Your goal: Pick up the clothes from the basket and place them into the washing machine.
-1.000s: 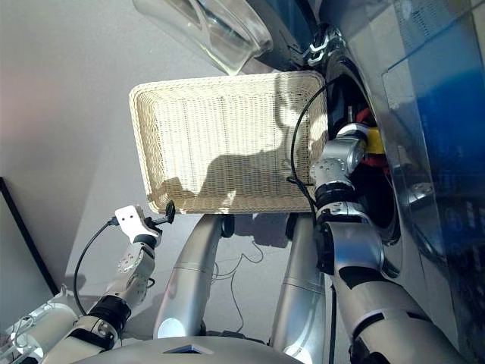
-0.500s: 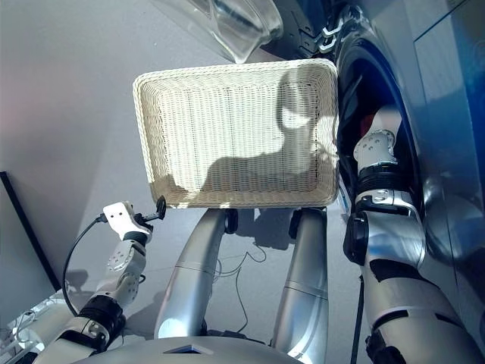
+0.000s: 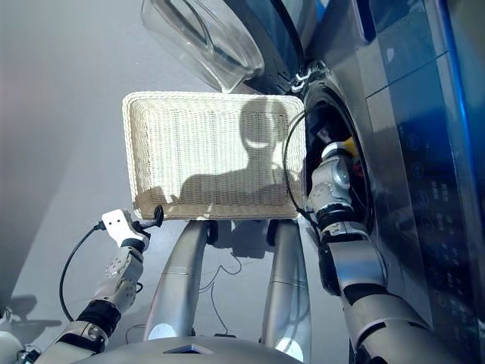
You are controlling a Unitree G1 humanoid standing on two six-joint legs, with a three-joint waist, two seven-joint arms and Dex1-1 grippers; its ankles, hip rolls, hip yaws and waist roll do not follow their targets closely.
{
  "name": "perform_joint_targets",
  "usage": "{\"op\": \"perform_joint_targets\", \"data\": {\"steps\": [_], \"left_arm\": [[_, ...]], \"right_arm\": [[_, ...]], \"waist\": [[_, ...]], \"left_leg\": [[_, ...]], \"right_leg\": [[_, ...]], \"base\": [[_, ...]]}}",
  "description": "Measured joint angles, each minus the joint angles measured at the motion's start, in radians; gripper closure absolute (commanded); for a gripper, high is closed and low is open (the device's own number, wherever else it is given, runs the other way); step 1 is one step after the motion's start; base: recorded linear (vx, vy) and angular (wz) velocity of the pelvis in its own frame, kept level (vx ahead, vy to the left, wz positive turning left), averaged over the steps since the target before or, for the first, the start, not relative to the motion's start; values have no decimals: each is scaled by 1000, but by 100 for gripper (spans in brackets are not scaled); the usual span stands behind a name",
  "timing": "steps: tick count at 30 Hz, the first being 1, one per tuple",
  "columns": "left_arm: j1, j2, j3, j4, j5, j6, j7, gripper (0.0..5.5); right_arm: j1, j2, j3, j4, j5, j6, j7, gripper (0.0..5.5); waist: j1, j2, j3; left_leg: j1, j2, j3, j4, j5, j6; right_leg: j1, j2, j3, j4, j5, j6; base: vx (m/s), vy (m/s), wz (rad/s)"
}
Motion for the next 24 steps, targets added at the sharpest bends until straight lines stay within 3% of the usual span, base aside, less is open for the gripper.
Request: {"op": "perform_joint_targets", "data": {"steps": [5,7,12,18,24], "left_arm": [[4,-4,13,53,6,2,-9,0],[2,-10,20,85,7,5,-17,0],[2,-18,26,180,56,21,-29,0],[3,-22,49,280,120,38,-31,0],[20,-24,63,358,194,58,-40,0]], "right_arm": [[75,58,39,7,-16,38,70,0],[125,89,45,16,-17,55,96,0],[251,126,82,31,-40,79,137,0],[387,140,82,94,-132,108,153,0],[503,118,170,150,-481,158,140,0]], "waist": [[18,-10,-5],[17,-20,-5],[17,-52,-14],[11,-80,-20],[7,-95,-38]], "left_leg": [[72,0,-37,-57,12,-15],[114,1,-41,-80,17,-19],[238,0,-41,-152,18,-18],[388,-2,-35,-209,13,-11],[584,-17,-14,-289,6,9]], "right_leg": [[84,-1,-41,-41,-11,-13],[127,-2,-56,-63,-13,-14],[251,-2,-64,-132,-13,-13],[415,0,-66,-223,-5,5],[615,-12,-59,-330,7,31]], "base": [[10,9,39],[30,21,62],[64,67,6],[82,130,-34],[74,163,-84]]}}
